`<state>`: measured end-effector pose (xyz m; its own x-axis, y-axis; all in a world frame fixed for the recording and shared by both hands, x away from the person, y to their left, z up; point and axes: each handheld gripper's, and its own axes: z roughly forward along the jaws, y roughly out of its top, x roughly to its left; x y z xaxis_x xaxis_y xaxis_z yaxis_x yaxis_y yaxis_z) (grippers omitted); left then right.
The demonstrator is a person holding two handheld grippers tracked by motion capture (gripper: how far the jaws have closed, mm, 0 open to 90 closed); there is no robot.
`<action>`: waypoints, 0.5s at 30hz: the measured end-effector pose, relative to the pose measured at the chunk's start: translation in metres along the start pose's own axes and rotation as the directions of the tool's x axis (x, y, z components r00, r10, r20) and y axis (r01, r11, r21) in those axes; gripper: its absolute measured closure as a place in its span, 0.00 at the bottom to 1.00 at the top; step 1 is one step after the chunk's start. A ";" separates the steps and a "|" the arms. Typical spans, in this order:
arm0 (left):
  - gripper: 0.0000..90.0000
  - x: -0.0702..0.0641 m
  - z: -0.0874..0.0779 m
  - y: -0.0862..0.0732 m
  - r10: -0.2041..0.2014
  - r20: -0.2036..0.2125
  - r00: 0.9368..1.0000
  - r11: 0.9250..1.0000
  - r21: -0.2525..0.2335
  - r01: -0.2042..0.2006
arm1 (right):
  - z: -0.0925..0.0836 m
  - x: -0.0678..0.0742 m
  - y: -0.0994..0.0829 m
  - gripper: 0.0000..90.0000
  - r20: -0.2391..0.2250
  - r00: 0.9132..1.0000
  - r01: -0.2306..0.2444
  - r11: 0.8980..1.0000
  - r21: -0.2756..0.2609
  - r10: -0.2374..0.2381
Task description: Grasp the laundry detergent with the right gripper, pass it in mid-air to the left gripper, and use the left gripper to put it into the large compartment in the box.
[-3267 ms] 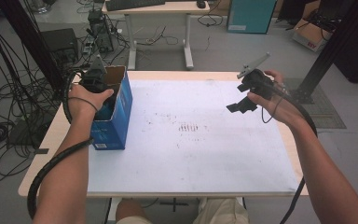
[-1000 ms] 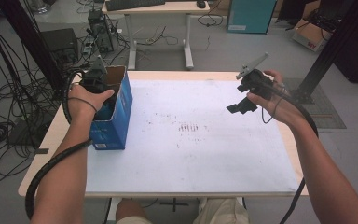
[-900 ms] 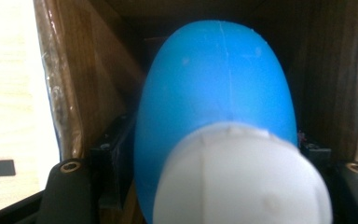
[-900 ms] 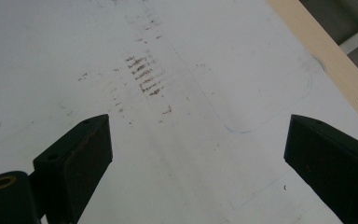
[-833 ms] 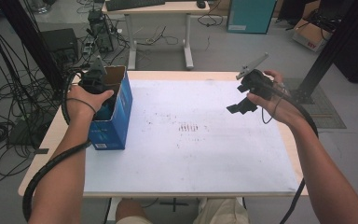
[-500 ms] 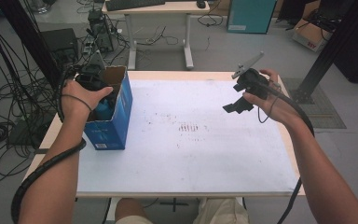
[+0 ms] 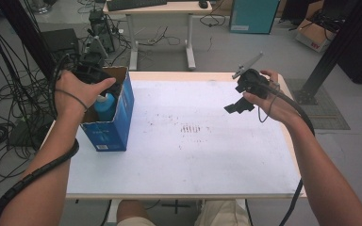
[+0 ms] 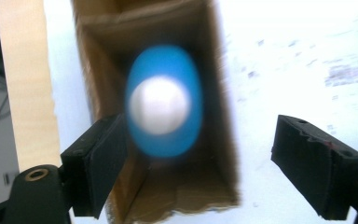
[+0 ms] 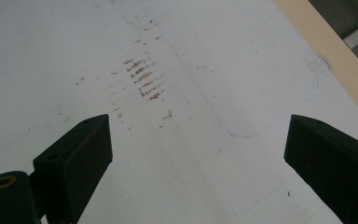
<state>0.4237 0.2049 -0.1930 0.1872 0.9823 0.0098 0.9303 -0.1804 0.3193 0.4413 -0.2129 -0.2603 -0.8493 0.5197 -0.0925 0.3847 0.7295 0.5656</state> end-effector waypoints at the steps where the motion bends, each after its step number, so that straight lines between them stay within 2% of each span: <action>1: 0.18 -0.007 -0.004 0.004 0.017 0.012 1.000 1.000 -0.014 -0.017 | 0.001 -0.004 0.001 0.08 0.011 1.000 -0.002 1.000 0.009 0.002; 5: 0.16 -0.028 -0.005 0.011 0.063 0.064 0.996 0.997 -0.047 -0.060 | 0.004 -0.011 0.003 0.08 0.017 1.000 0.005 1.000 0.028 -0.005; 9: 0.14 -0.050 0.002 0.018 0.115 0.102 0.988 0.993 -0.047 -0.111 | 0.006 -0.022 0.006 0.08 0.028 0.999 0.016 0.999 0.044 -0.017; 13: 0.13 -0.067 0.009 0.026 0.147 0.119 0.982 0.989 -0.048 -0.142 | 0.007 -0.033 0.009 0.08 0.046 0.999 0.011 0.998 0.060 -0.014; 15: 0.13 -0.074 0.013 0.030 0.160 0.123 0.979 0.986 -0.056 -0.154 | 0.008 -0.039 0.010 0.08 0.048 0.998 0.023 0.997 0.080 -0.027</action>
<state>0.4416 0.1263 -0.1968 0.3710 0.9269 -0.0557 0.8712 -0.3267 0.3665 0.4812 -0.2227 -0.2574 -0.8413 0.5202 -0.1470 0.3923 0.7746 0.4961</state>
